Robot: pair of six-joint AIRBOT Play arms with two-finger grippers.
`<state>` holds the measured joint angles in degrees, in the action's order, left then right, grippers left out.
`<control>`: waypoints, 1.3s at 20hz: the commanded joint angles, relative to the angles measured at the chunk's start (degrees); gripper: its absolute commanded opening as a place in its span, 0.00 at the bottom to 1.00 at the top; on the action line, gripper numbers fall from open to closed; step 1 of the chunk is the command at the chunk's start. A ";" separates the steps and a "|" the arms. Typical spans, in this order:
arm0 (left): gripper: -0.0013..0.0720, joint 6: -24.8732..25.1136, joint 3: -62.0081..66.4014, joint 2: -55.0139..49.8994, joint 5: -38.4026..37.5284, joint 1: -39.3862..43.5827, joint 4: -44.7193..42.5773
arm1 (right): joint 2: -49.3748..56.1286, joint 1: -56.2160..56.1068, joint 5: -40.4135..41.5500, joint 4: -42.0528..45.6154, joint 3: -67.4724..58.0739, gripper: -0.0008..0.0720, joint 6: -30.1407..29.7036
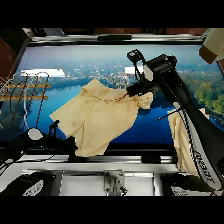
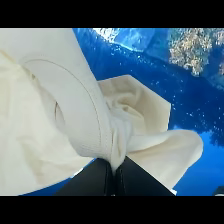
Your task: Fold the shirts.
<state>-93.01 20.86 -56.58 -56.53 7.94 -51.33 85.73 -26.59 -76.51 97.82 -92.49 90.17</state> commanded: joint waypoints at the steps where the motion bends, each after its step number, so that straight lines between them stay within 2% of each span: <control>1: 0.06 5.75 1.68 -1.44 4.00 0.50 8.35 | -0.02 -0.02 0.20 0.07 -0.02 0.10 0.00; 3: 0.06 11.50 8.39 -0.37 -1.75 -0.85 7.76 | -0.68 0.00 0.17 0.83 -0.07 0.10 0.04; 4: 0.06 12.44 13.66 0.98 -5.09 -2.03 5.70 | -1.70 -0.02 0.17 1.75 -0.07 0.10 0.04; 6: 0.06 10.34 26.32 5.46 -8.55 -4.55 -2.38 | -5.84 -0.02 0.24 4.87 -0.07 0.10 0.04; 8: 0.06 9.16 43.21 11.26 -8.74 -7.80 -11.02 | -12.52 0.00 1.36 9.70 -0.09 0.10 0.50; 10: 0.06 7.28 60.37 15.21 -8.39 -11.58 -15.74 | -20.76 -0.02 4.44 13.81 -1.07 0.10 2.54; 12: 0.06 3.02 74.66 17.42 -8.50 -15.30 -18.34 | -29.73 -0.02 10.03 15.19 -2.84 0.10 7.10; 14: 0.06 0.22 83.52 19.32 -8.55 -17.88 -18.58 | -38.97 -0.02 17.57 14.75 -3.15 0.10 12.63; 17: 0.06 -3.41 86.31 23.17 -10.34 -19.02 -18.69 | -48.94 -0.02 20.02 12.02 -3.15 0.10 15.69; 21: 0.06 -4.00 86.14 24.57 -22.27 -18.99 -21.53 | -55.23 -0.02 17.18 10.14 -3.15 0.10 17.84; 24: 0.06 -3.98 81.85 24.59 -26.53 -18.99 -22.01 | -54.31 -0.02 8.33 10.69 -3.15 0.10 18.01; 26: 0.06 -3.54 75.52 24.59 -28.57 -18.99 -22.01 | -50.77 -0.02 -3.54 10.71 -3.08 0.10 19.32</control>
<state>-96.51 101.60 -32.25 -80.05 -10.92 -72.36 33.26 -26.65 -67.20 108.55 -95.59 107.74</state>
